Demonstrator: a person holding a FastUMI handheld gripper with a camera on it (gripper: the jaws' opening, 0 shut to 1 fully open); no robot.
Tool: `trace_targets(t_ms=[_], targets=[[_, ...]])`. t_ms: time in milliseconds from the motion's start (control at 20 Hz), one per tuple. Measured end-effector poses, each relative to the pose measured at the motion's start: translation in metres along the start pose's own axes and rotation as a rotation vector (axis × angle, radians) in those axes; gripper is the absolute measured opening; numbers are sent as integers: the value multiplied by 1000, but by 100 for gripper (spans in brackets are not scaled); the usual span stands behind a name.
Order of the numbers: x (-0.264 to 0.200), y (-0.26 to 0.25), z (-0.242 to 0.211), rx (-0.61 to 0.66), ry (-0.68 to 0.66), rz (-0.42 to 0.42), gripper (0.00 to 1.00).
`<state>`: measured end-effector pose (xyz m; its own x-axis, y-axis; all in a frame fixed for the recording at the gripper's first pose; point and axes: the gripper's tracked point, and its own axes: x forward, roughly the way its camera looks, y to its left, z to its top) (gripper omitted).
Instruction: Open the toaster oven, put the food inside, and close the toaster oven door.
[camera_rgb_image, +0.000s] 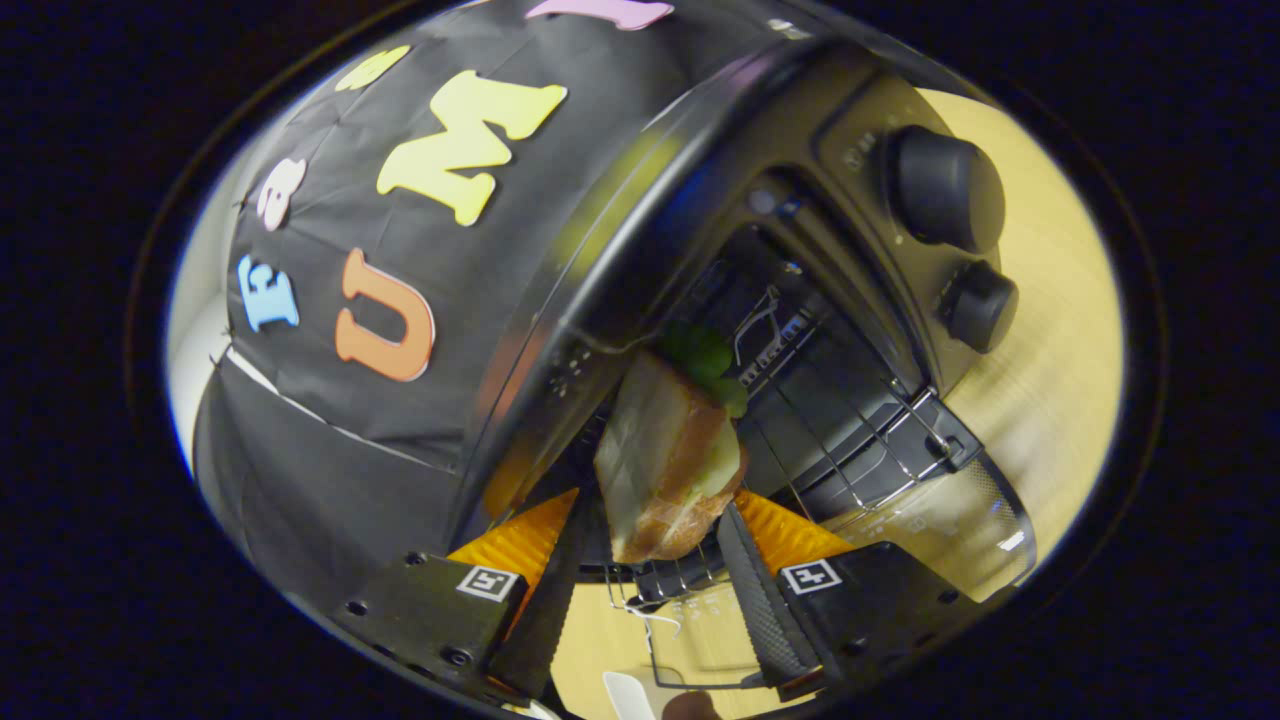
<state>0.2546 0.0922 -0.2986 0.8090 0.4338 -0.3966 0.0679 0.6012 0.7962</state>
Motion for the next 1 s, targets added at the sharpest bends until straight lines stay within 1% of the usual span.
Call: trace_targets(t_ms=[100, 250, 300, 500, 700, 850, 1000], targets=[[-4, 1, -6, -84, 33, -47, 81], [-14, -3, -22, -225, 104, -146, 84], [-15, -5, -29, -273, 130, -164, 87], [-37, 9, -36, -389, 154, -172, 89], [-73, 23, -41, -515, 125, -202, 91], [-103, 13, -45, -617, 102, -241, 91], [-117, -20, -64, -691, 102, -290, 92]])
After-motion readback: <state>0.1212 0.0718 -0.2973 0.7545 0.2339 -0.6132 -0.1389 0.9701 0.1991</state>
